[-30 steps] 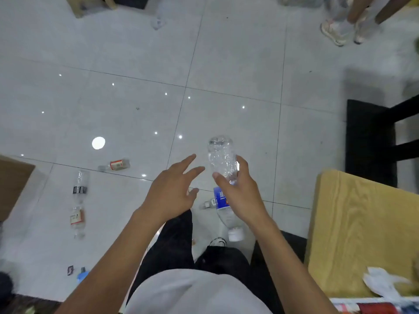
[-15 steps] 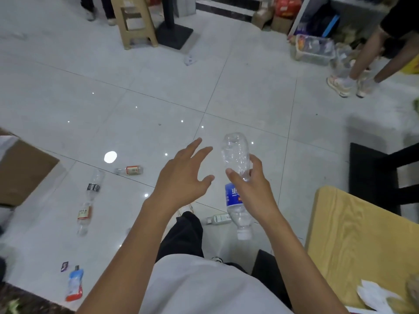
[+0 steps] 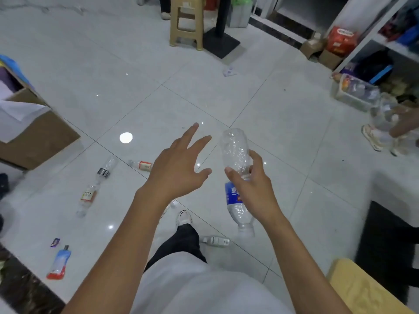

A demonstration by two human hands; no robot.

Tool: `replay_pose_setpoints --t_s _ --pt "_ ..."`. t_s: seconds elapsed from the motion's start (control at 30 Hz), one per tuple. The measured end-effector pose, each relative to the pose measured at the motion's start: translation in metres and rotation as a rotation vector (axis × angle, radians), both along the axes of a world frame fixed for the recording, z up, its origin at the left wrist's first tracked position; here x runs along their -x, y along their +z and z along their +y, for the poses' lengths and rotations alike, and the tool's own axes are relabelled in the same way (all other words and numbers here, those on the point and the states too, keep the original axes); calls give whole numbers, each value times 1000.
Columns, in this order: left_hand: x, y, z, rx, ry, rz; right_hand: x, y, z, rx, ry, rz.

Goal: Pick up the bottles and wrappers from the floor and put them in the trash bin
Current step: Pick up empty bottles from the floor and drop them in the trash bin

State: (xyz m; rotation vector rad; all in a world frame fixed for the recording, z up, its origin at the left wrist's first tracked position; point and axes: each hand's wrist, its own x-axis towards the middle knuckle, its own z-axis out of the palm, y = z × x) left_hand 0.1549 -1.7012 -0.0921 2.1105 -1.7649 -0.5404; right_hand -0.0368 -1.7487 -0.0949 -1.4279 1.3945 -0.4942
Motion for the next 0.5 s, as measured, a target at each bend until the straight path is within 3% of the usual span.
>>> replay_pose_setpoints --t_s 0.5 --pt "-164 13 -32 -4 405 16 -198 21 -109 46 439 10"
